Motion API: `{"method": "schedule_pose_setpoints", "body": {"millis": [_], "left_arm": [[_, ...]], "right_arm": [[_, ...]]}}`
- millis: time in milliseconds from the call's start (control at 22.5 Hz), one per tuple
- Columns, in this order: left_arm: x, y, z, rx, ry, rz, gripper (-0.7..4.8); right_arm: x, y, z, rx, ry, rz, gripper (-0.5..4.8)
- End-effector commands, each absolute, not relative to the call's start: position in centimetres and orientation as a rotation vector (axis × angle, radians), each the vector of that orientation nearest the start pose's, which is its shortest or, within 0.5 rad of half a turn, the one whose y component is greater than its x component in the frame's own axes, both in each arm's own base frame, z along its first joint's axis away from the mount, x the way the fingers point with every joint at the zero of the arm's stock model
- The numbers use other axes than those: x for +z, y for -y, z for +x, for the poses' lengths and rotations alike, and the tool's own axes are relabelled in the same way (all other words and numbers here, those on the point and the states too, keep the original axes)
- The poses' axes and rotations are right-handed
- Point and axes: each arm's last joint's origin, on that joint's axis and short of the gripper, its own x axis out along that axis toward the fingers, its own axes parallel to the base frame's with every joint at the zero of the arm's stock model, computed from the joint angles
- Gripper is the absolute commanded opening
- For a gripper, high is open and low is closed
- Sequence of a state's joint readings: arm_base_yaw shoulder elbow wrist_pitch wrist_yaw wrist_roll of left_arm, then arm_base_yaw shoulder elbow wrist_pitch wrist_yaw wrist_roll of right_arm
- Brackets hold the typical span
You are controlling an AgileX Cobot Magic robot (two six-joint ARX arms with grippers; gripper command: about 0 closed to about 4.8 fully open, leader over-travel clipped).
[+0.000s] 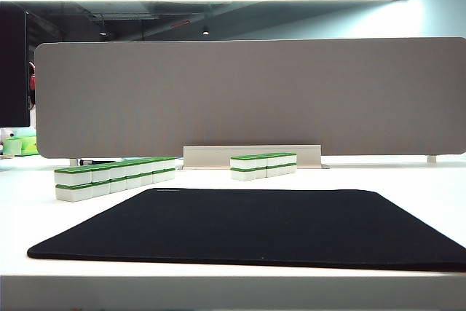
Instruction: Take a mahjong tile from the mahjong wall and then place it on the table close to you.
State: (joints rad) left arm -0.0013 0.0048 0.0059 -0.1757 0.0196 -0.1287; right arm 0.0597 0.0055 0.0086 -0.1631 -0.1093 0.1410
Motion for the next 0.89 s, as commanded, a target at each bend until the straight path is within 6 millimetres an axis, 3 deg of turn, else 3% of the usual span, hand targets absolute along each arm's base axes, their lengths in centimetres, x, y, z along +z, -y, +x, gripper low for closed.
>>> {"method": "schedule_pose_setpoints", "body": {"millis": [44,890], "left_arm": [[14.85,0.08,9.58,-0.015,-0.183,-0.160,-0.06],[15.75,0.13,9.40,-0.034,-0.171,-0.172,-0.06]], "right_arm": [[15.18,-0.91,9.57,0.163,-0.149,0.163,-0.01],[15.34,-0.89,9.56,0.154,-0.146,0.193,-0.02]]}}
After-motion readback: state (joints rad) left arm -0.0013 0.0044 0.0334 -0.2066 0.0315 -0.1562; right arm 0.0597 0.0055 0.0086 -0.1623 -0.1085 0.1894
